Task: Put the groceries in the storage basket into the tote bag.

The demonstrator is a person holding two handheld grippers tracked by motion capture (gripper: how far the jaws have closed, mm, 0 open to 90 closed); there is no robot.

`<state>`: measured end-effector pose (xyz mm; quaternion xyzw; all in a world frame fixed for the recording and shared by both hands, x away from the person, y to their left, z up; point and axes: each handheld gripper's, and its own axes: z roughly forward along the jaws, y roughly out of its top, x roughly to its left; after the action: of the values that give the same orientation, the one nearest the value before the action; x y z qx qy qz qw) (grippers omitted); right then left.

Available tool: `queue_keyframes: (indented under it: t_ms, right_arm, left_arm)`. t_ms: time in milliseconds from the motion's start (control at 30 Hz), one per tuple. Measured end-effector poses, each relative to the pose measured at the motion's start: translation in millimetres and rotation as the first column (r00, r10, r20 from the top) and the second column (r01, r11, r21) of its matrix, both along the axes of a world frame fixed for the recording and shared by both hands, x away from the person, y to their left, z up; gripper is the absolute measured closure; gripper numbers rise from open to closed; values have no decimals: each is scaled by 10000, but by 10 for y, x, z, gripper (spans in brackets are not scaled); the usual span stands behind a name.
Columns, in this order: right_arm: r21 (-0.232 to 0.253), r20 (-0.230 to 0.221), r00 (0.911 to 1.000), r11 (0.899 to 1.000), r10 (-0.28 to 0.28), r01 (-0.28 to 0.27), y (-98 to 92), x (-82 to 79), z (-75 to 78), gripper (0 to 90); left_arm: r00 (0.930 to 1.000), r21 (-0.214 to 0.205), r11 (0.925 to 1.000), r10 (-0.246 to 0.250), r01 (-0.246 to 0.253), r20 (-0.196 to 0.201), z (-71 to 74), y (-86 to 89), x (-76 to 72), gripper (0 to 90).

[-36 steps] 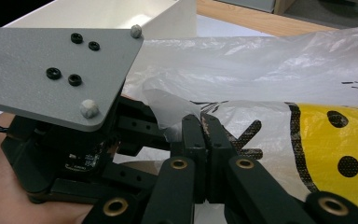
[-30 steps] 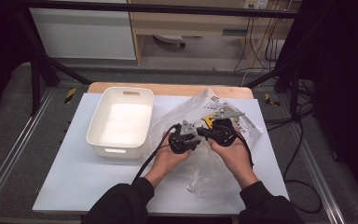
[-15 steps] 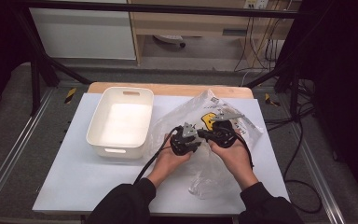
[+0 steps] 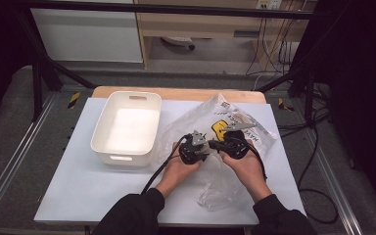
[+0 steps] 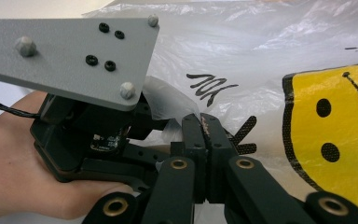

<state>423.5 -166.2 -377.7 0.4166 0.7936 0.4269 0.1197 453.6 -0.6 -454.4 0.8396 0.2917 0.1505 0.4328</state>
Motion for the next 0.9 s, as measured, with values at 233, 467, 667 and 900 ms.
queue_keyframes:
  t_ms: [233,467,667,900]
  right_arm:
    - [128,-109,9999,9999,-30,31,-4,-30,-69,900]
    - [259,-181,9998,9996,-93,98,-33,-42,-123,900]
    - [355,-232,9996,9993,-142,150,-41,-50,-140,900]
    - [383,-105,9997,9990,-210,213,-42,-67,-156,900]
  left_arm:
    - [9998,-158,9999,45,-48,-176,-21,4,-13,700]
    - [9997,-306,9993,231,-235,-126,24,104,-97,603]
    - [9997,-398,9990,207,-212,-126,70,218,-211,559]
    - [9994,-572,9978,332,-337,-96,157,422,-388,516]
